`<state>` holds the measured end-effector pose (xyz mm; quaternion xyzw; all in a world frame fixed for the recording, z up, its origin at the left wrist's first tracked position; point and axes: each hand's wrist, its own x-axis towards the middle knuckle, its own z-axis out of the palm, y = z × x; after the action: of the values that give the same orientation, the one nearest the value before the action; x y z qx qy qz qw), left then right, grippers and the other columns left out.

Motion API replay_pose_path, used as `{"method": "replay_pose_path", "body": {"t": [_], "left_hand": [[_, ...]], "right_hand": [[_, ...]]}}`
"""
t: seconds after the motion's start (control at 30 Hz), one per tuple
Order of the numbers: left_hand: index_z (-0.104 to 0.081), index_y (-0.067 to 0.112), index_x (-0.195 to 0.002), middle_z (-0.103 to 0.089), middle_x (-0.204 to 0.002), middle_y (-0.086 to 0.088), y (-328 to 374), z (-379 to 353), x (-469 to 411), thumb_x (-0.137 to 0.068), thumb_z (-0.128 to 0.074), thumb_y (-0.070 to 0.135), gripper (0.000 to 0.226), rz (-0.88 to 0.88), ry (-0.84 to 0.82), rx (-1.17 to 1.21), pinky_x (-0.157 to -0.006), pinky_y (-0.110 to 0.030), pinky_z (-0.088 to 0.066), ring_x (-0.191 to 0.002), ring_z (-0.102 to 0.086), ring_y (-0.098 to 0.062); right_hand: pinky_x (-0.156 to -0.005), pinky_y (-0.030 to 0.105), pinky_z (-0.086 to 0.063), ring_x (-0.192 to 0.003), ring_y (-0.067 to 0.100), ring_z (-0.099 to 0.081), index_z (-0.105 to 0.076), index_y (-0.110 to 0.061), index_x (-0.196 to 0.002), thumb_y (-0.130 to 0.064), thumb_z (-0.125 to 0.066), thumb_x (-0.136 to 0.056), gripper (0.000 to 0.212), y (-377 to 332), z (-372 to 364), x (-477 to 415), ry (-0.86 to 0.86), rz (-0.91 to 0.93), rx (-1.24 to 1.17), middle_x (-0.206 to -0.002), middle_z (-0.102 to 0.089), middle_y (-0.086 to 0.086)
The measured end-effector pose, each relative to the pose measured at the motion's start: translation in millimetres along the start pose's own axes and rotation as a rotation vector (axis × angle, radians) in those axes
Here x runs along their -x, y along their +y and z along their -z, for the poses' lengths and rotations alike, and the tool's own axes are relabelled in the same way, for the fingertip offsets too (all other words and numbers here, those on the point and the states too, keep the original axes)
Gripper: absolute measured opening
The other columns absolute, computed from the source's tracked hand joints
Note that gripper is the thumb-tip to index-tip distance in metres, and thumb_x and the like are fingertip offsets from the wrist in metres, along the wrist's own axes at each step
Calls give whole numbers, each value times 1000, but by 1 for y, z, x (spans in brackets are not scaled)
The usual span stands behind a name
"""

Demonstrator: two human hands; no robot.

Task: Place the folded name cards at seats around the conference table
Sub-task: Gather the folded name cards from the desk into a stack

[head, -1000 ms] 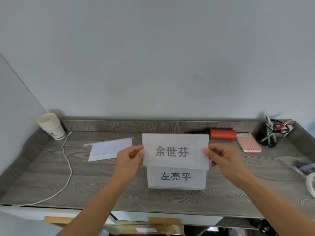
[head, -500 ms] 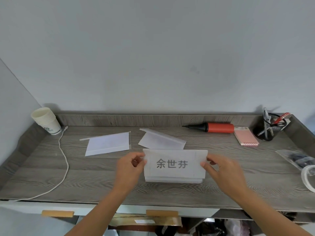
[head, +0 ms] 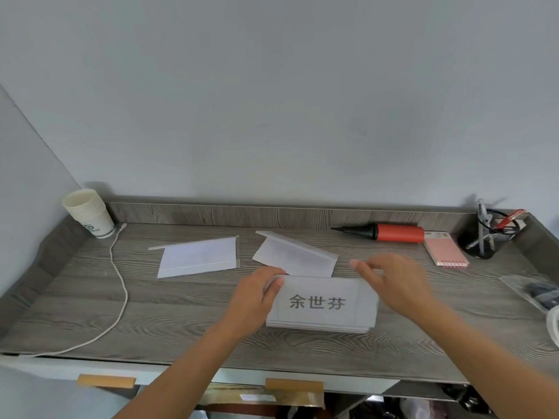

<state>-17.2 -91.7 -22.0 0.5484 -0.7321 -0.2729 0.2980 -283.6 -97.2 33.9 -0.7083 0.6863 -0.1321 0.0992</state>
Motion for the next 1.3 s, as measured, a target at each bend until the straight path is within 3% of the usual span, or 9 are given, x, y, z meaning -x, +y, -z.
{"method": "replay_pose_path", "body": {"t": [0.13,0.23,0.37,0.57,0.7,0.87,1.03,1.13,1.3], "left_hand": [[-62,18,-114,-64,-108,4,-3,0,2,-98,-45,27,25,-38,16,-1,-76,-9,-39,-94,-57,-9],[-62,16,-115,-65,-111,1,-4,1,1,-97,-46,27,26,-35,7,21,-80,-17,-42,-98,-57,-11],[-61,17,-117,-64,-114,2,-6,5,0,-97,-47,31,28,0,-40,63,-87,-24,-45,-102,-56,-10],[-66,15,-98,-70,-100,1,-6,26,-16,-95,-44,42,35,373,54,514,-89,-36,-51,-96,-64,-16],[-61,4,-107,-72,-98,-20,7,50,-43,-96,-41,45,47,602,132,952,-74,-38,-57,-92,-70,-33],[-61,-2,-106,-71,-101,-18,41,61,-58,-97,-48,15,23,524,45,1166,-59,-31,-60,-86,-69,-28],[-63,9,-98,-74,-96,-7,51,56,-50,-93,-52,6,13,385,45,1108,-78,-32,-58,-90,-69,-21],[-64,9,-99,-76,-92,-8,51,51,-37,-91,-53,5,14,307,34,1083,-76,-29,-60,-85,-71,-18],[-67,10,-93,-77,-82,-4,48,31,-16,-91,-55,5,13,286,41,873,-67,-31,-60,-77,-72,-19]], "right_hand": [[-79,33,-50,-99,17,-64,-70,-27,-105,-54,-53,-87,37,-14,-6,-59,-123,-36,-37,-109,-72,-7],[-91,38,-50,-114,21,-59,-62,-24,-123,-51,-60,-83,49,-28,-26,-94,-363,17,117,-126,-65,-2],[-83,38,-52,-103,25,-63,-64,-17,-117,-38,-62,-82,41,-37,-57,-112,-487,23,303,-117,-67,2],[-61,33,-41,-75,29,-58,-50,-16,-78,-22,-41,-95,20,-32,-39,-99,-135,79,251,-83,-63,6],[-67,34,-54,-85,28,-71,-71,-18,-103,-26,-52,-94,22,-20,-13,-67,207,252,146,-100,-76,3],[-70,38,-61,-95,26,-72,-72,-13,-113,-25,-56,-85,34,-7,9,-22,500,416,80,-122,-69,9],[-102,42,-44,-136,12,-38,-34,-45,-142,-64,-64,-71,79,13,27,11,231,144,-273,-156,-28,-12],[-100,35,-42,-128,7,-42,-25,-47,-143,-67,-72,-61,97,17,43,14,180,-16,-555,-151,-33,-15],[-89,37,-57,-102,24,-70,-65,-9,-112,-13,-76,-74,40,28,32,2,-151,-43,-996,-104,-76,4]]}}
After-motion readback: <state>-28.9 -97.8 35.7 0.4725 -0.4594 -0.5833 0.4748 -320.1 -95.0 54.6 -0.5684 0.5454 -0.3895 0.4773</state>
